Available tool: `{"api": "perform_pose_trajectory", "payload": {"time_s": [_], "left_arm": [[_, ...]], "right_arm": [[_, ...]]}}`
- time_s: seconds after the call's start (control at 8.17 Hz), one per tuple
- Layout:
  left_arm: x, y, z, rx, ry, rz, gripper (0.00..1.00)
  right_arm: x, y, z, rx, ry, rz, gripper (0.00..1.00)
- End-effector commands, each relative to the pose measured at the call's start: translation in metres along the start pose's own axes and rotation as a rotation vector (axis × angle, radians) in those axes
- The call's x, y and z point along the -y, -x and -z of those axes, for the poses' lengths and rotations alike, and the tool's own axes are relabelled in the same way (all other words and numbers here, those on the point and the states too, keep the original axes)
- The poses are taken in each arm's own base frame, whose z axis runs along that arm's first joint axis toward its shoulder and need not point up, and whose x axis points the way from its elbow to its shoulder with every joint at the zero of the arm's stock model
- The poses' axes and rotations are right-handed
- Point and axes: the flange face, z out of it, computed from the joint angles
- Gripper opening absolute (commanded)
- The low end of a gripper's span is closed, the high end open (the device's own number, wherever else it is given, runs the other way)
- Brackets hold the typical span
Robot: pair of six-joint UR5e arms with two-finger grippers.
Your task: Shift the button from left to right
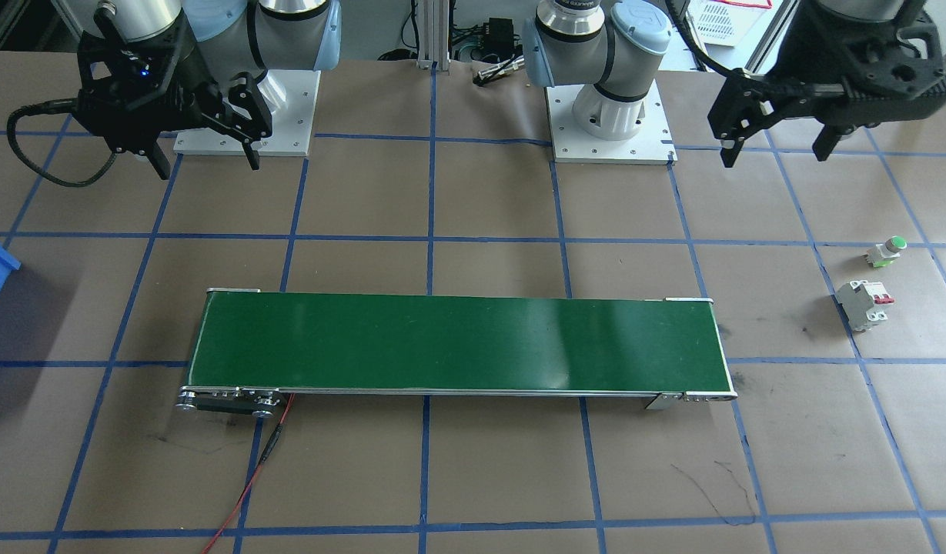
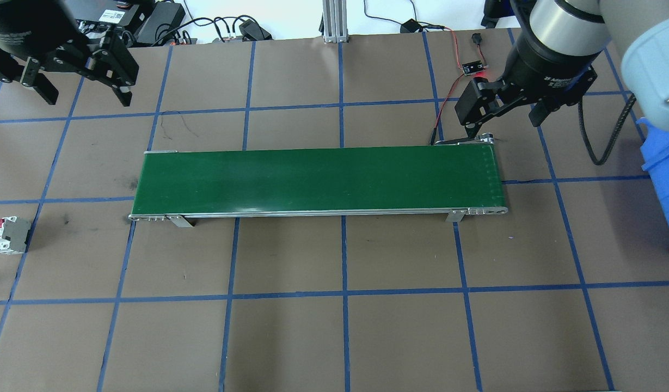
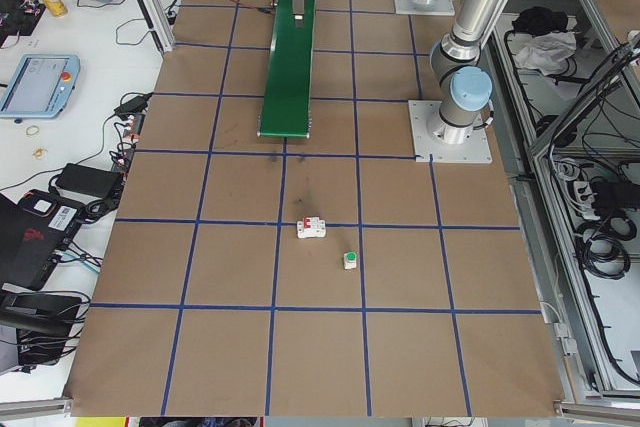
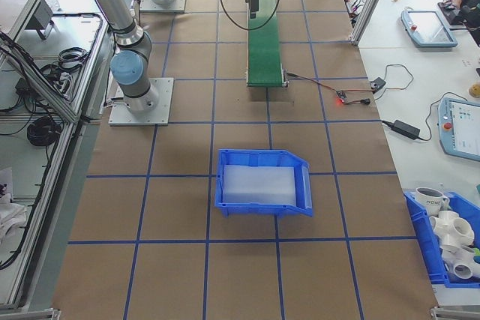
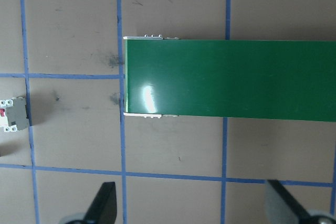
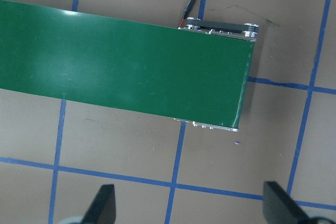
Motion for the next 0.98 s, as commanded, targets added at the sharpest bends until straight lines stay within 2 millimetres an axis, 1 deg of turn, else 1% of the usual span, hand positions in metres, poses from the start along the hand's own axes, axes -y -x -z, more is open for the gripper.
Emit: {"api": "perform_pose_trajectory", "payload": {"time_s": [0.0, 0.12, 0.24, 0.37, 0.49, 0.61, 0.73, 0.86], "left_arm": [[-0.005, 0.114, -0.017, 0.0, 0.04, 0.007, 1.0], [-0.011, 0.171, -0.031, -0.003, 0.064, 0.058, 1.0], [-0.031, 0.237, -0.049, -0.022, 0.1, 0.132, 1.0], [-0.056, 0.292, -0.061, -0.042, 0.115, 0.166, 1.0], [-0.074, 0.327, -0.071, -0.09, 0.098, 0.118, 1.0], [-0.083, 0.355, -0.095, -0.121, 0.121, 0.069, 1.0], [-0.083, 0.38, -0.126, -0.151, 0.154, 0.076, 1.0], [-0.09, 0.41, -0.167, -0.217, 0.199, 0.087, 1.0]], "right_arm": [[0.0, 0.0, 0.0, 0.001, 0.0, -0.001, 1.0], [0.0, 0.0, 0.0, 0.001, 0.0, -0.001, 1.0], [0.0, 0.0, 0.0, 0.001, 0.0, -0.001, 1.0], [0.0, -0.001, 0.0, 0.001, 0.0, -0.003, 1.0], [0.0, 0.0, 0.0, 0.001, 0.0, -0.002, 1.0], [0.0, 0.0, 0.0, 0.001, 0.0, -0.001, 1.0], [0.0, 0.0, 0.0, 0.001, 0.0, -0.001, 1.0], [0.0, 0.0, 0.0, 0.001, 0.0, -0.001, 1.0]]}}
